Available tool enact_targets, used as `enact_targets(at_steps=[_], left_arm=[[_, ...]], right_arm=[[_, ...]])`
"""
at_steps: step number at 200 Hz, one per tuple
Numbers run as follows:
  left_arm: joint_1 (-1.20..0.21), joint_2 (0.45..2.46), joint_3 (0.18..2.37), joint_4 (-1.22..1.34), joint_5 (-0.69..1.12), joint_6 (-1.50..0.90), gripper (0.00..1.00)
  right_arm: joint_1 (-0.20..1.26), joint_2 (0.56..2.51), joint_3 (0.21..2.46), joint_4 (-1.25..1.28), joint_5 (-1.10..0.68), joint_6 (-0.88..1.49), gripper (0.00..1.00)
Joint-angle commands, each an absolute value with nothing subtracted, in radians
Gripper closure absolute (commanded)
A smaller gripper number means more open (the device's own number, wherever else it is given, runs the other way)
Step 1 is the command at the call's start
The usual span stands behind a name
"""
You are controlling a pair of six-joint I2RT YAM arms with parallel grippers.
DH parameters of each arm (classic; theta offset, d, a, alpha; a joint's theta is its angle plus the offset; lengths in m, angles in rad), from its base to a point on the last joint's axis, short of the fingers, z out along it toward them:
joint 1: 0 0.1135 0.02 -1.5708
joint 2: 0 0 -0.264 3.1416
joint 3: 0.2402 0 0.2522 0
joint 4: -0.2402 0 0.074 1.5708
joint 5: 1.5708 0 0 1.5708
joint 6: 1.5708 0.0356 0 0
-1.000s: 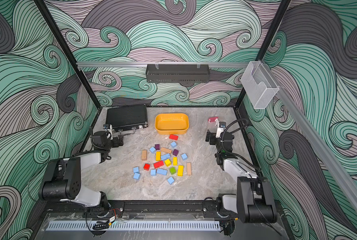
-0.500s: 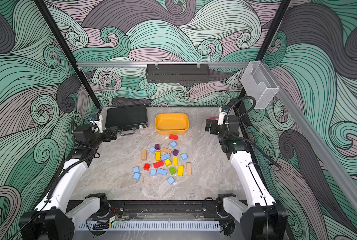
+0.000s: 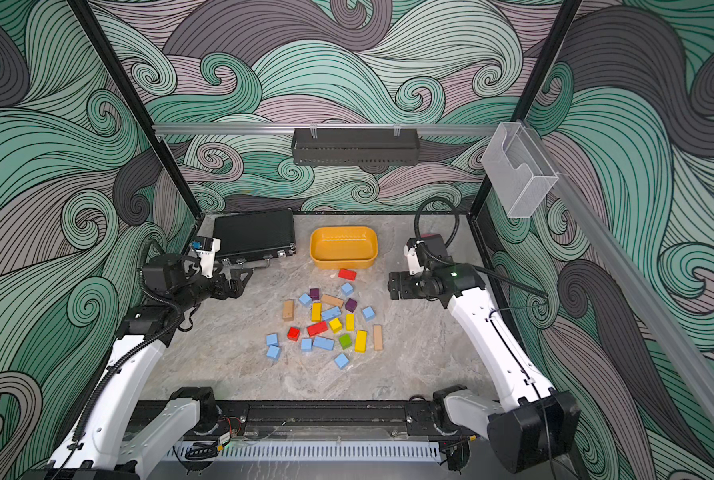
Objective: Pick out the blue building blocks
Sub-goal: Pick up the building block from the center of the board.
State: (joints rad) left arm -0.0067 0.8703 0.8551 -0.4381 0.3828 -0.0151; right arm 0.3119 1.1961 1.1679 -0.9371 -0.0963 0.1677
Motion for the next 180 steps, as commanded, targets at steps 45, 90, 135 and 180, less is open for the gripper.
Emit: enact_targets(at_steps=[45, 90, 135, 180], left_arm=[[-0.123, 0.818, 0.811, -0.496, 0.482, -0.015, 0.01], [-0.196, 0.789, 0.729, -0.418, 0.484, -0.067, 0.01], [-0.274, 0.803, 0.659, -0.331, 0.456, -0.096, 0.01], [-0.308, 0.848, 0.629, -0.258, 0.448, -0.106, 0.01]], right_arm=[[0.471, 1.241, 1.092, -1.04, -0.11, 0.239, 0.16], [0.517, 1.323, 1.057, -0.908, -0.13, 0.261, 0.18], [0.546, 1.426, 1.052, -0.788, -0.079, 0.268, 0.22], [0.56, 1.523, 1.066, -0.707, -0.026, 0.265, 0.26]])
